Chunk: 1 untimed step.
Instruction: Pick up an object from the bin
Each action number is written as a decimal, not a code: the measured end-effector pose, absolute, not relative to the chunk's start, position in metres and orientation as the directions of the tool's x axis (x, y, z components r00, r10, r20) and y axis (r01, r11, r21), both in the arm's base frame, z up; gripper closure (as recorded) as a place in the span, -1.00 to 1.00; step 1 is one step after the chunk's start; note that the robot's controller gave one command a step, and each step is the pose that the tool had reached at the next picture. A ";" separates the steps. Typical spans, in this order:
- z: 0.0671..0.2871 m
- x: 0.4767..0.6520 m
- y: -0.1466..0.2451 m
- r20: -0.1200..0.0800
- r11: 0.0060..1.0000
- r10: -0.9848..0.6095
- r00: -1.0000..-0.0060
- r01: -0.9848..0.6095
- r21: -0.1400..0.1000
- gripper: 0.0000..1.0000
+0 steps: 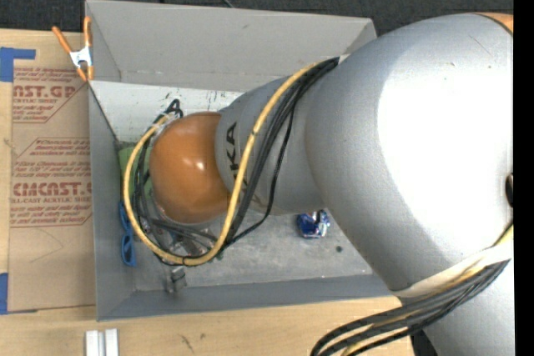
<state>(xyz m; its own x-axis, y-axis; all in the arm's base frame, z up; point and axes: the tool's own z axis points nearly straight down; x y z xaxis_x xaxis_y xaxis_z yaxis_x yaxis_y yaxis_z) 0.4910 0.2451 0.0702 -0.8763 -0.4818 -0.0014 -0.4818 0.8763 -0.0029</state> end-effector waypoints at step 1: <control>0.126 0.487 0.245 -0.005 0.744 -0.669 -0.744 -0.669 -0.001 -1.00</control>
Offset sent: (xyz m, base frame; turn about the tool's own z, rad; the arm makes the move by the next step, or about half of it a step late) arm -0.0045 -0.0013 0.0546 -0.2289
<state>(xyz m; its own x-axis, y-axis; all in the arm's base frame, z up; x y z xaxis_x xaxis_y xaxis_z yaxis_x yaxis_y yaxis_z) 0.4870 0.2447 0.1257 -0.7436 -0.6686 -0.0046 -0.6687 0.7436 -0.0005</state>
